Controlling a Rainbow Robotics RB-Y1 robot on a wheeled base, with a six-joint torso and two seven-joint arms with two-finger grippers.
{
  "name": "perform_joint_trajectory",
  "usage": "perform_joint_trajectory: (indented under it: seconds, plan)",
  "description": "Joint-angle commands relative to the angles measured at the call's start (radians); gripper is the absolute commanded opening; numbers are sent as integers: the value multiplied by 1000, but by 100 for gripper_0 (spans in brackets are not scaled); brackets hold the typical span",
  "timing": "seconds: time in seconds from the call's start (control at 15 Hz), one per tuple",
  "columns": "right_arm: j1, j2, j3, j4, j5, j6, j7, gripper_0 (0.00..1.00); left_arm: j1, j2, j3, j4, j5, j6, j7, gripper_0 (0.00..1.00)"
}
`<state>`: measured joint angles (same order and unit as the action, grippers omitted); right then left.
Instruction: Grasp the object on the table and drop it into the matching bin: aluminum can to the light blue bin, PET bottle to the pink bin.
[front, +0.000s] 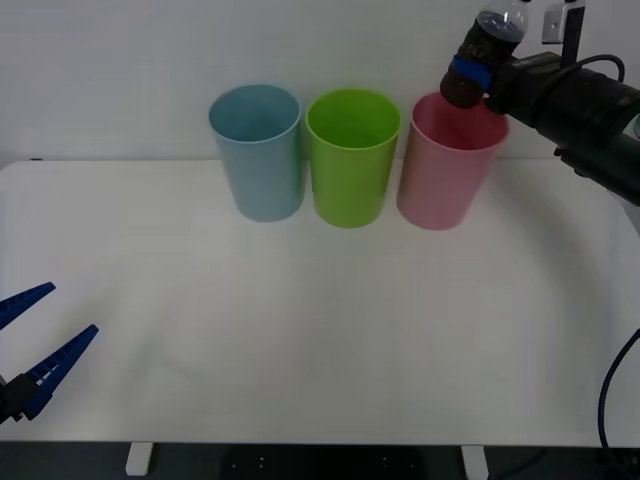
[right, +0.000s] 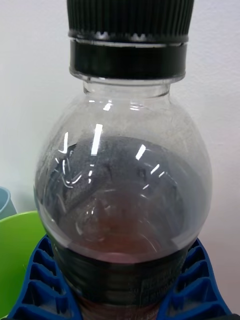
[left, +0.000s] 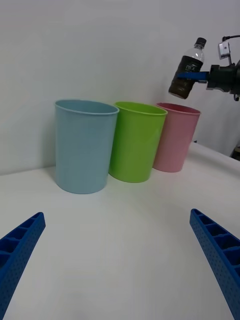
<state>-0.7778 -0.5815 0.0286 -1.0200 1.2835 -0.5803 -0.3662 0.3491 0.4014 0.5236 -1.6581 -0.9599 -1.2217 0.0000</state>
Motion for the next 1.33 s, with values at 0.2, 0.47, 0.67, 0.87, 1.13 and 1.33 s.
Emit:
perform_joint_trajectory:
  seconds: [0.2, 0.47, 0.67, 0.87, 1.13, 1.33]
  plan:
    - [-8, 0, -1, 0, -1, -3, 85, 100, 0, 0, 0, 0, 0, 0, 0, 100]
    - [-8, -1, -6, 0, -12, -23, 95, 100, 0, 0, 0, 0, 0, 0, 0, 100]
    - [-5, -1, -30, 0, -12, -53, 90, 100, 0, 0, 0, 0, 0, 0, 0, 100]
    - [11, -1, -67, -2, -16, -104, 96, 100, 0, 0, 0, 0, 0, 0, 0, 100]
    - [71, -1, -125, -66, -16, -141, 99, 100, 0, 0, 0, 0, 0, 0, 0, 100]
    - [161, -8, -156, -166, -16, -142, 93, 100, 0, 0, 0, 0, 0, 0, 0, 100]
